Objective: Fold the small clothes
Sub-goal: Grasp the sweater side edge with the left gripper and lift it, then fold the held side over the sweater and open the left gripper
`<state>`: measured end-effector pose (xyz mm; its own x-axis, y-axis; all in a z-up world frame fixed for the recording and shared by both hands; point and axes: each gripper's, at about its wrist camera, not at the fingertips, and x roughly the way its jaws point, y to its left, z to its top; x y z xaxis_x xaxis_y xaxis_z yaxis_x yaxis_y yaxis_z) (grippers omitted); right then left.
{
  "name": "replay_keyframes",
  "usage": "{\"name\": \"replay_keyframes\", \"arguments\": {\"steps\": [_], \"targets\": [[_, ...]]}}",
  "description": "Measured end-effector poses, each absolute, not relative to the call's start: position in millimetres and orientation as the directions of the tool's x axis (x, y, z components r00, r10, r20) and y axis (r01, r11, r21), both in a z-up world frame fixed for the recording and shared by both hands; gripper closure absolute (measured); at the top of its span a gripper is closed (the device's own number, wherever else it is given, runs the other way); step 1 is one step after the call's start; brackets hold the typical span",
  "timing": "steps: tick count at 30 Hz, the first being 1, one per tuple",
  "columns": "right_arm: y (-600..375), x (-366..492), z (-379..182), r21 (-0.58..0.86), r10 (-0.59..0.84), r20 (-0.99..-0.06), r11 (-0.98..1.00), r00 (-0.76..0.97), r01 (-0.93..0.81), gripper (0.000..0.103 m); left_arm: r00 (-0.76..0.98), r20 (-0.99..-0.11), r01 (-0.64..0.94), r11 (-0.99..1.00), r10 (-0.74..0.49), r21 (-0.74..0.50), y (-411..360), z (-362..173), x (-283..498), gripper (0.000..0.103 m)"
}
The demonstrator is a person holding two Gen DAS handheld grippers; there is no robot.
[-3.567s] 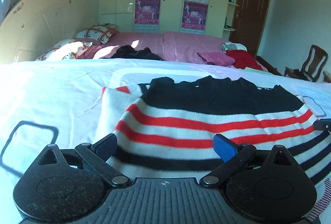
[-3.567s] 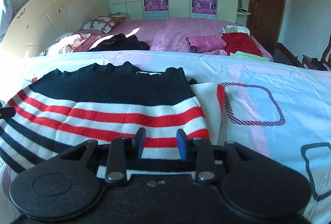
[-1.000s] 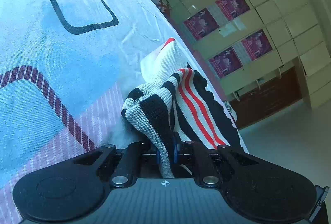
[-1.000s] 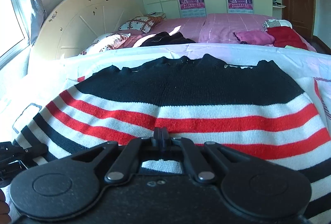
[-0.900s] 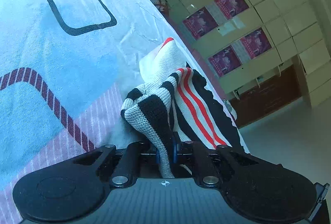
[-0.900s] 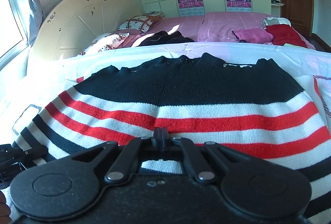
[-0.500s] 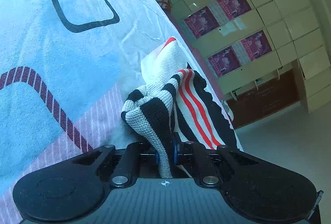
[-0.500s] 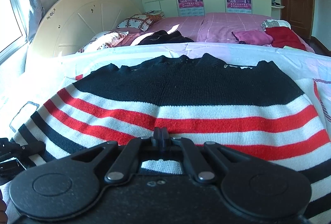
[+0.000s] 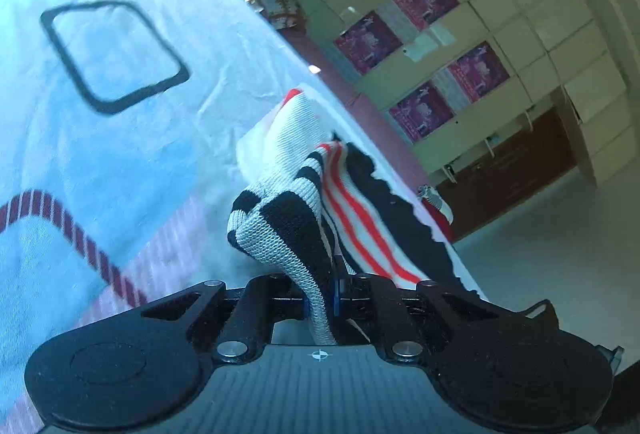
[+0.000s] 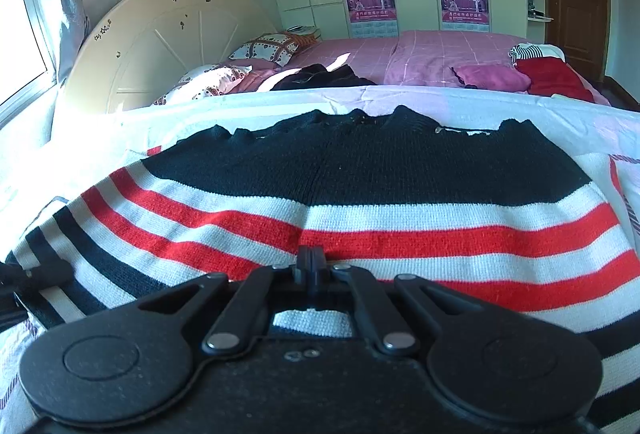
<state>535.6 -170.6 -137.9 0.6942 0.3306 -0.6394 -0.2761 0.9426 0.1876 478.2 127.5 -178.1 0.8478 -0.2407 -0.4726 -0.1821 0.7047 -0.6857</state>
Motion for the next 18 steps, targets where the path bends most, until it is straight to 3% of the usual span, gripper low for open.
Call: {"name": "replay_keyframes", "arguments": {"steps": [4, 8, 13, 18], "targets": [[-180, 537, -134, 0.254, 0.369, -0.633, 0.929, 0.681, -0.268, 0.103, 0.855, -0.46, -0.031, 0.861, -0.241, -0.508, 89, -118, 488, 0.094], [-231, 514, -113, 0.384, 0.4, -0.534, 0.9, 0.745, -0.208, 0.098, 0.842, -0.457, 0.091, 0.909, -0.288, -0.407, 38, -76, 504, 0.094], [-312, 482, -99, 0.412, 0.299, -0.503, 0.908, 0.811, -0.078, 0.098, 0.811, -0.454, 0.265, 0.924, -0.368, -0.275, -40, -47, 513, 0.094], [-390, 448, -101, 0.446, 0.201, -0.515, 0.893, 0.833, 0.06, 0.096, 0.699, -0.533, 0.46, 0.87, -0.477, -0.177, -124, -51, 507, 0.094]]}}
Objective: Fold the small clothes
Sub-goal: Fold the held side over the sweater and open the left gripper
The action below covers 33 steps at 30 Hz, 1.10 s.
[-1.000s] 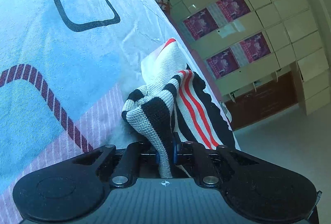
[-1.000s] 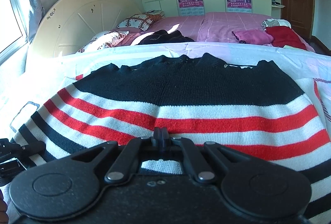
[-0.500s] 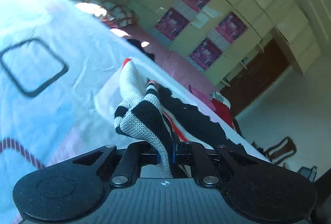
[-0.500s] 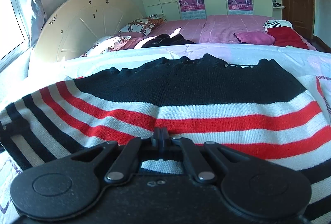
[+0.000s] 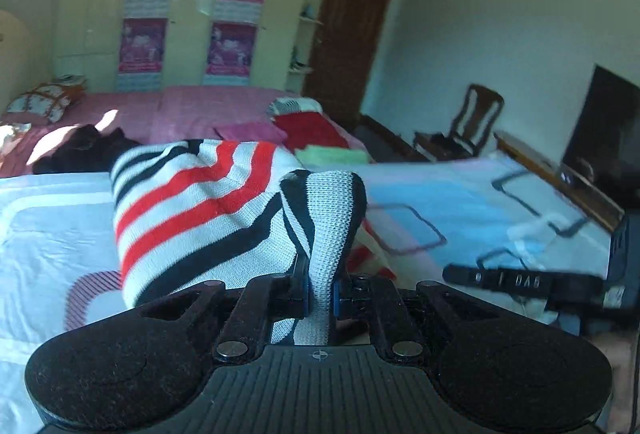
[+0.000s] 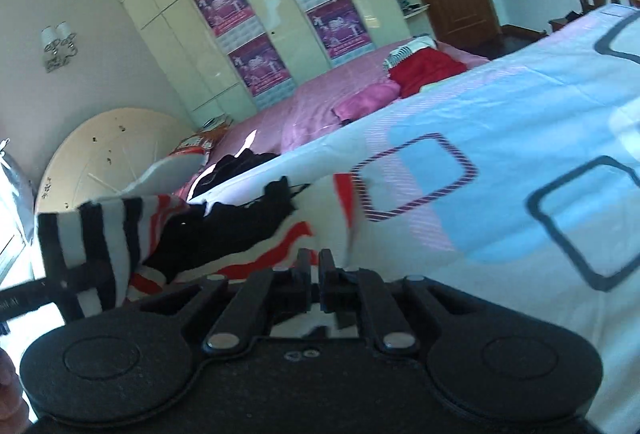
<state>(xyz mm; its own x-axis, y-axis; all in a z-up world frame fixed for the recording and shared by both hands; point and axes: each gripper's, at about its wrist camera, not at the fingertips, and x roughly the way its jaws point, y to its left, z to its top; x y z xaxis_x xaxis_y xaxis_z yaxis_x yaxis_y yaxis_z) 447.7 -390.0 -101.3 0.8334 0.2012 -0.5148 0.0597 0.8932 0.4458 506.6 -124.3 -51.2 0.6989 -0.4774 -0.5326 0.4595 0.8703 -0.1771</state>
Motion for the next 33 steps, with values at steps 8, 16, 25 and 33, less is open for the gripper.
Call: {"name": "replay_keyframes", "arguments": {"steps": [8, 16, 25, 33], "targets": [[-440, 412, -118, 0.538, 0.203, -0.523, 0.832, 0.828, 0.136, 0.079, 0.538, -0.629, 0.611, 0.774, -0.561, -0.168, -189, -60, 467, 0.045], [-412, 421, -112, 0.667, 0.413, -0.454, 0.745, 0.79, -0.006, 0.052, 0.718, -0.593, 0.345, 0.926, -0.365, -0.152, -76, -27, 476, 0.043], [-369, 459, -131, 0.637, 0.408, -0.565, 0.768, 0.717, 0.065, 0.087, 0.685, -0.677, 0.148, 0.961, -0.269, -0.232, -41, -73, 480, 0.043], [-370, 443, -144, 0.515, 0.33, -0.631, 0.855, 0.703, 0.061, 0.088, 0.665, -0.698, 0.166, 0.964, -0.266, -0.209, -65, -99, 512, 0.034]]}}
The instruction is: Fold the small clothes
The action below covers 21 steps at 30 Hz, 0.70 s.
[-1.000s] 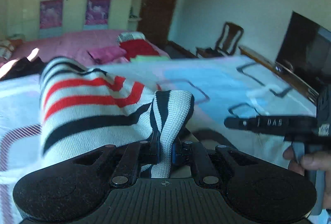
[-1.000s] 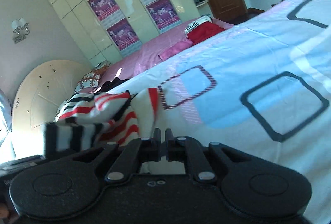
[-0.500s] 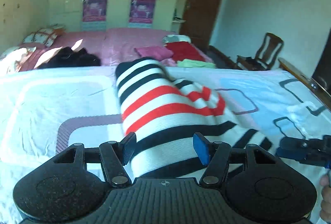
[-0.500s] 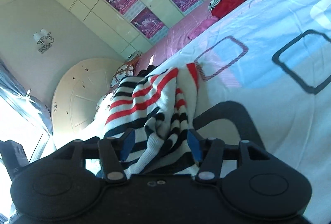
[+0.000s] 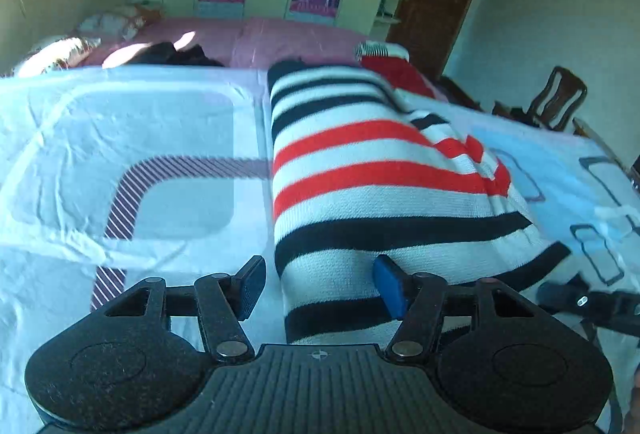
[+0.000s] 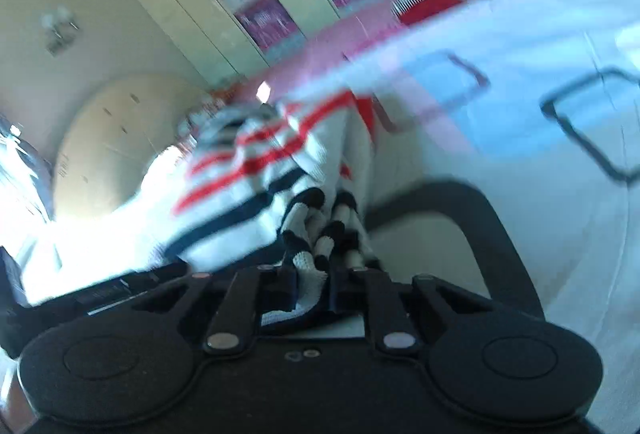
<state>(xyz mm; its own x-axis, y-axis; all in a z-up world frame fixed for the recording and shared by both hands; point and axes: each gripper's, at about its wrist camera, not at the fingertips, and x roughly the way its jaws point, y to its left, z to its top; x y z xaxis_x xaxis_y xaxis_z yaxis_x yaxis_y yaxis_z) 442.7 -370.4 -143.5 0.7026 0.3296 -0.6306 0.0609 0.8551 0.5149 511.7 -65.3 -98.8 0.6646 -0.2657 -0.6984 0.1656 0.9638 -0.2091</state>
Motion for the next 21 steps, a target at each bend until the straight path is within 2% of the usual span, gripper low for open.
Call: {"name": "replay_keyframes", "arguments": {"steps": [1, 3, 5, 6, 10, 12, 13, 14, 15, 17, 19, 21], "targets": [[-376, 442, -148, 0.544, 0.351, -0.614, 0.837, 0.707, 0.056, 0.089, 0.662, -0.7, 0.16, 0.963, -0.268, -0.217, -63, -97, 513, 0.031], [-382, 436, -130, 0.549, 0.335, -0.573, 0.835, 0.748, 0.046, 0.076, 0.698, -0.661, 0.175, 0.96, -0.276, -0.217, -57, -80, 513, 0.032], [-378, 434, -107, 0.463, 0.266, -0.527, 0.887, 0.807, 0.01, 0.079, 0.73, -0.625, 0.179, 0.96, -0.275, -0.214, -53, -66, 521, 0.032], [-376, 442, -100, 0.441, 0.263, -0.521, 0.897, 0.812, -0.008, 0.084, 0.735, -0.618, 0.177, 0.959, -0.277, -0.219, -52, -63, 530, 0.032], [-351, 484, -80, 0.305, 0.286, -0.494, 0.941, 0.821, -0.145, 0.085, 0.719, -0.636, 0.194, 0.96, -0.279, -0.202, -62, -70, 568, 0.032], [-332, 505, -81, 0.206, 0.299, -0.512, 0.953, 0.805, -0.222, 0.086, 0.7, -0.66, 0.193, 0.962, -0.274, -0.195, -67, -79, 584, 0.032], [-324, 515, -88, 0.139, 0.273, -0.551, 0.962, 0.788, -0.236, 0.087, 0.684, -0.68, 0.185, 0.965, -0.263, -0.187, -69, -87, 591, 0.031], [-320, 528, -103, 0.068, 0.205, -0.621, 0.976, 0.757, -0.209, 0.088, 0.678, -0.688, 0.176, 0.966, -0.257, -0.188, -70, -94, 594, 0.025], [-323, 539, -119, 0.063, 0.18, -0.66, 0.981, 0.73, -0.185, 0.089, 0.678, -0.689, 0.16, 0.967, -0.255, -0.201, -68, -99, 596, 0.021], [-335, 538, -122, 0.135, 0.226, -0.634, 0.974, 0.74, -0.182, 0.09, 0.673, -0.69, 0.152, 0.963, -0.266, -0.222, -66, -102, 597, 0.019], [-329, 535, -116, 0.089, 0.213, -0.647, 0.975, 0.733, -0.205, 0.09, 0.68, -0.688, 0.157, 0.967, -0.253, -0.201, -68, -95, 595, 0.019], [-326, 533, -107, 0.076, 0.209, -0.629, 0.975, 0.749, -0.208, 0.084, 0.703, -0.668, 0.163, 0.97, -0.244, -0.182, -70, -85, 592, 0.024]]}}
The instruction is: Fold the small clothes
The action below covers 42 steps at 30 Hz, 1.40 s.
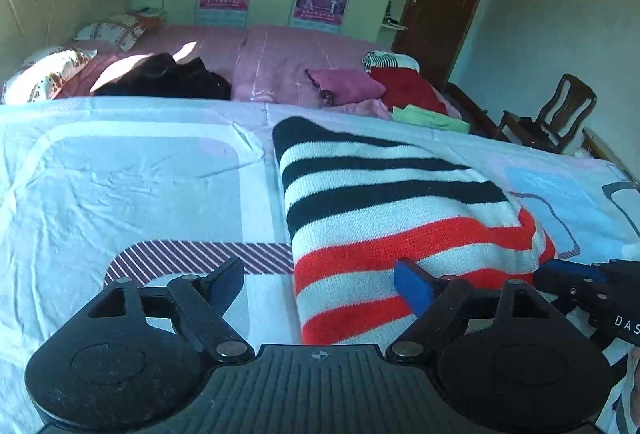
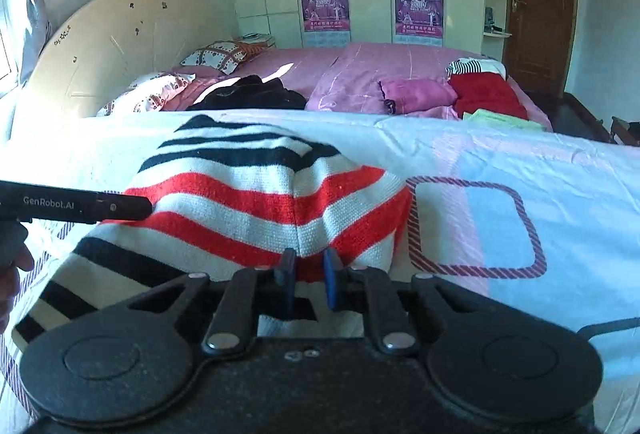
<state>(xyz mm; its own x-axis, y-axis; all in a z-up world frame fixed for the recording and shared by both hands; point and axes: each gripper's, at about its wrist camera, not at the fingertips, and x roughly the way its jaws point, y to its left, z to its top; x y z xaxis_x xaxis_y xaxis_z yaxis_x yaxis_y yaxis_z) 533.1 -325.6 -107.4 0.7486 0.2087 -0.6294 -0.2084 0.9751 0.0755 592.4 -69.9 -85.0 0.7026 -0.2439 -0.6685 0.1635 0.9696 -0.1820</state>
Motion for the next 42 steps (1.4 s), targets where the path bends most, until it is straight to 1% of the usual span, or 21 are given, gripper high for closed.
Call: {"name": "replay_keyframes", "arguments": {"steps": [2, 5, 7, 8, 9, 10, 11, 13, 16, 20, 23, 25, 27, 29, 31, 33, 36, 38, 39, 40, 42], "targets": [[-327, 537, -98, 0.091, 0.214, -0.592, 0.976, 0.777, -0.2, 0.083, 0.719, -0.65, 0.159, 0.968, -0.248, -0.193, -71, -78, 596, 0.024], [-324, 556, -92, 0.089, 0.209, -0.58, 0.977, 0.787, -0.193, 0.081, 0.73, -0.638, 0.162, 0.969, -0.244, -0.186, -76, -71, 612, 0.024], [-323, 575, -91, 0.088, 0.209, -0.58, 0.977, 0.788, -0.194, 0.081, 0.728, -0.642, 0.173, 0.971, -0.24, -0.166, -83, -71, 623, 0.024], [-320, 581, -92, 0.064, 0.187, -0.58, 0.981, 0.793, -0.184, 0.082, 0.725, -0.648, 0.173, 0.972, -0.234, -0.157, -87, -73, 629, 0.024], [-317, 587, -95, 0.029, 0.161, -0.582, 0.984, 0.797, -0.177, 0.078, 0.72, -0.654, 0.174, 0.973, -0.232, -0.153, -89, -75, 633, 0.024], [-314, 593, -100, 0.018, 0.154, -0.596, 0.984, 0.788, -0.179, 0.076, 0.714, -0.663, 0.167, 0.974, -0.225, -0.15, -92, -79, 638, 0.024], [-313, 600, -106, 0.018, 0.152, -0.623, 0.983, 0.768, -0.18, 0.078, 0.704, -0.675, 0.162, 0.975, -0.222, -0.152, -93, -83, 643, 0.024], [-314, 609, -120, 0.016, 0.138, -0.664, 0.985, 0.735, -0.17, 0.079, 0.68, -0.701, 0.161, 0.976, -0.217, -0.146, -97, -93, 649, 0.024], [-319, 611, -122, 0.035, 0.149, -0.668, 0.985, 0.729, -0.169, 0.079, 0.672, -0.708, 0.162, 0.976, -0.218, -0.147, -99, -97, 651, 0.024], [-320, 605, -119, 0.032, 0.154, -0.665, 0.984, 0.731, -0.178, 0.079, 0.671, -0.71, 0.166, 0.976, -0.215, -0.138, -98, -91, 649, 0.024], [-327, 586, -99, 0.051, 0.175, -0.621, 0.982, 0.764, -0.183, 0.079, 0.708, -0.668, 0.174, 0.973, -0.23, -0.151, -89, -72, 629, 0.024], [-331, 567, -94, 0.064, 0.196, -0.609, 0.978, 0.768, -0.2, 0.078, 0.711, -0.654, 0.2, 0.966, -0.259, -0.165, -85, -67, 613, 0.024], [-334, 553, -96, 0.082, 0.218, -0.613, 0.974, 0.759, -0.213, 0.078, 0.692, -0.667, 0.222, 0.96, -0.277, -0.169, -87, -71, 602, 0.024], [-332, 552, -111, 0.076, 0.21, -0.649, 0.974, 0.731, -0.212, 0.077, 0.669, -0.701, 0.222, 0.966, -0.248, -0.131, -93, -86, 601, 0.024], [-332, 551, -117, 0.087, 0.211, -0.644, 0.975, 0.735, -0.203, 0.076, 0.667, -0.7, 0.203, 0.966, -0.256, -0.159, -90, -94, 602, 0.022], [-333, 549, -110, 0.095, 0.213, -0.65, 0.975, 0.73, -0.2, 0.076, 0.662, -0.705, 0.195, 0.966, -0.256, -0.167, -85, -88, 601, 0.022], [-337, 526, -92, 0.1, 0.232, -0.606, 0.971, 0.761, -0.216, 0.076, 0.685, -0.679, 0.212, 0.964, -0.264, -0.161, -76, -75, 582, 0.022], [-337, 511, -91, 0.111, 0.248, -0.61, 0.967, 0.752, -0.229, 0.076, 0.682, -0.68, 0.219, 0.962, -0.27, -0.162, -73, -77, 572, 0.022], [-336, 508, -95, 0.106, 0.249, -0.623, 0.966, 0.741, -0.235, 0.078, 0.678, -0.685, 0.223, 0.963, -0.265, -0.153, -73, -81, 570, 0.022], [-332, 510, -105, 0.078, 0.225, -0.659, 0.97, 0.718, -0.232, 0.078, 0.676, -0.687, 0.22, 0.962, -0.268, -0.159, -73, -86, 570, 0.022], [-328, 508, -114, 0.051, 0.205, -0.649, 0.973, 0.732, -0.227, 0.077, 0.667, -0.691, 0.201, 0.96, -0.279, -0.193, -72, -89, 573, 0.022]]}}
